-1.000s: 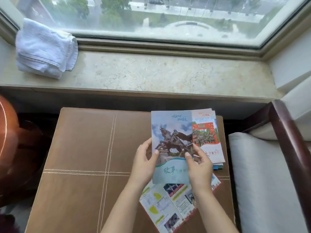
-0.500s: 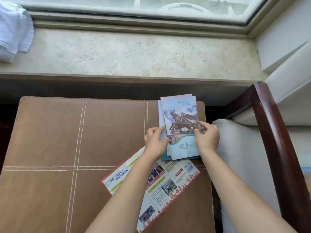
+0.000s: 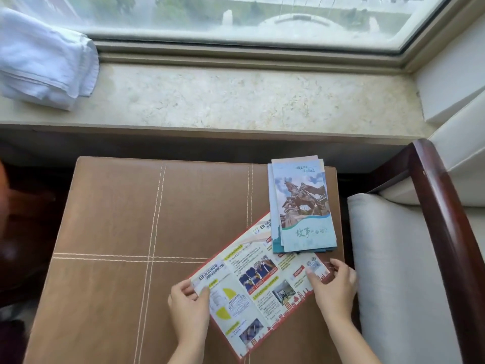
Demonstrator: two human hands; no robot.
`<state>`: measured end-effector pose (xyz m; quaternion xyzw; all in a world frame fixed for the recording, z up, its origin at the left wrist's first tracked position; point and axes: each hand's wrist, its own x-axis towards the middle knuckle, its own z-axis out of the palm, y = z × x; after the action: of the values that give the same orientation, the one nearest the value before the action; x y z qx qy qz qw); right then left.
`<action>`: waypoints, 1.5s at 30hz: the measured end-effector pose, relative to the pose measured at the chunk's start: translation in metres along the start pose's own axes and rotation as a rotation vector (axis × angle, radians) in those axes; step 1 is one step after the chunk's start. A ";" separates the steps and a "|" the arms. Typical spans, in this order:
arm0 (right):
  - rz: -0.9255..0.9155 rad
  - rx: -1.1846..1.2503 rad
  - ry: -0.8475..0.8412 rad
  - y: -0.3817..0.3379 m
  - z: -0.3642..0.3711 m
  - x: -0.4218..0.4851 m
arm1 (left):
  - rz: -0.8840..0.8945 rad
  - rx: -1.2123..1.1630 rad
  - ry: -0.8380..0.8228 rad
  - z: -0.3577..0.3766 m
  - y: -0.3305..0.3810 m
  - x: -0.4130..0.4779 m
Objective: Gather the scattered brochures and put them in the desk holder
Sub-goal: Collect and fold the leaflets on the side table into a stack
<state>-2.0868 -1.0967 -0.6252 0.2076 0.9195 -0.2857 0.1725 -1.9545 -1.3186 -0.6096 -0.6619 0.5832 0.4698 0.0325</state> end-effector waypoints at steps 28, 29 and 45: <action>0.049 0.223 -0.556 -0.015 0.055 -0.126 | 0.517 0.098 -0.363 -0.122 -0.012 0.035; 0.040 0.226 -0.565 -0.017 0.057 -0.128 | 0.587 0.158 -0.412 -0.117 -0.014 0.031; -0.259 0.374 -0.553 -0.030 0.059 -0.142 | 0.527 0.618 0.000 -0.020 -0.040 0.006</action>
<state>-1.9683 -1.1947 -0.5951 0.0322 0.7885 -0.5140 0.3362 -1.9111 -1.3228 -0.6227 -0.4488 0.8466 0.2648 0.1084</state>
